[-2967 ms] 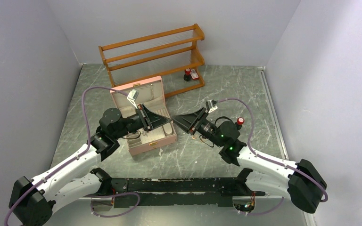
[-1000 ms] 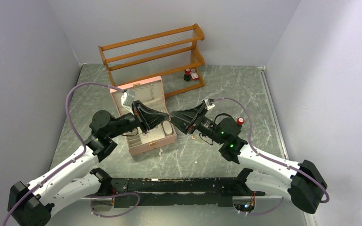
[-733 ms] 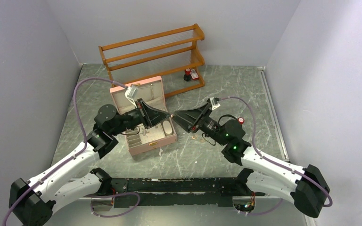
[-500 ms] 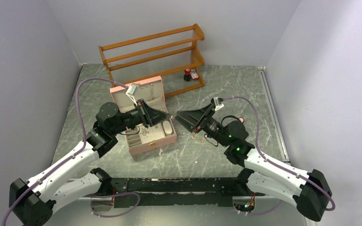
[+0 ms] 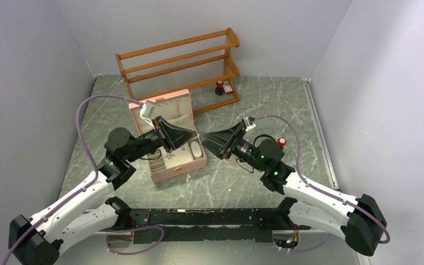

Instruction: Organize the mixed jewelry

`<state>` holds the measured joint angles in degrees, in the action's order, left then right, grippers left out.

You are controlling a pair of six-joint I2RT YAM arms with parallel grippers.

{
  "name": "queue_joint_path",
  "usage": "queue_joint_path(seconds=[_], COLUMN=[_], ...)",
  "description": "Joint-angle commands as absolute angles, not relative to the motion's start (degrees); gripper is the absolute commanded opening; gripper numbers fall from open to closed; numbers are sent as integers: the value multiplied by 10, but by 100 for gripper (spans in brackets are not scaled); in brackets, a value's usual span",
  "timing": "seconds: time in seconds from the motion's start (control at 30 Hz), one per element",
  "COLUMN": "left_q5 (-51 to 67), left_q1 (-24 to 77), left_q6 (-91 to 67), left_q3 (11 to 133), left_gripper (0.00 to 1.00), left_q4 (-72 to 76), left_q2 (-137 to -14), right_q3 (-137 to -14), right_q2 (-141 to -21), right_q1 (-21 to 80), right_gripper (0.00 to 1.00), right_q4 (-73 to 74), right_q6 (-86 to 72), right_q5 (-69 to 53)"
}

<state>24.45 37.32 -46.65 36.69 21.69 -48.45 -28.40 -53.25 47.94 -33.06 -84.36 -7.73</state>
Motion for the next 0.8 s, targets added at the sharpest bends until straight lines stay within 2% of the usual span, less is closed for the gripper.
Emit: queue_joint_path(seconds=[0.0, 0.4, 0.63, 0.77], left_q5=[270, 296, 310, 322], left_q1=[370, 371, 370, 371], left_q6=[-377, -249, -233, -198], left_q3=[344, 353, 347, 349], left_gripper=[5, 5, 5, 5], left_q4=[330, 322, 339, 331], left_q2=[-468, -467, -472, -471], right_q3=[-308, -322, -319, -323], right_q2=[-545, -577, -583, -594], right_q1=[477, 477, 476, 476], right_gripper=[66, 61, 49, 47], right_q4=[-346, -411, -416, -414], right_q6=[-908, -972, -985, -985], right_q5=[-96, -127, -131, -140])
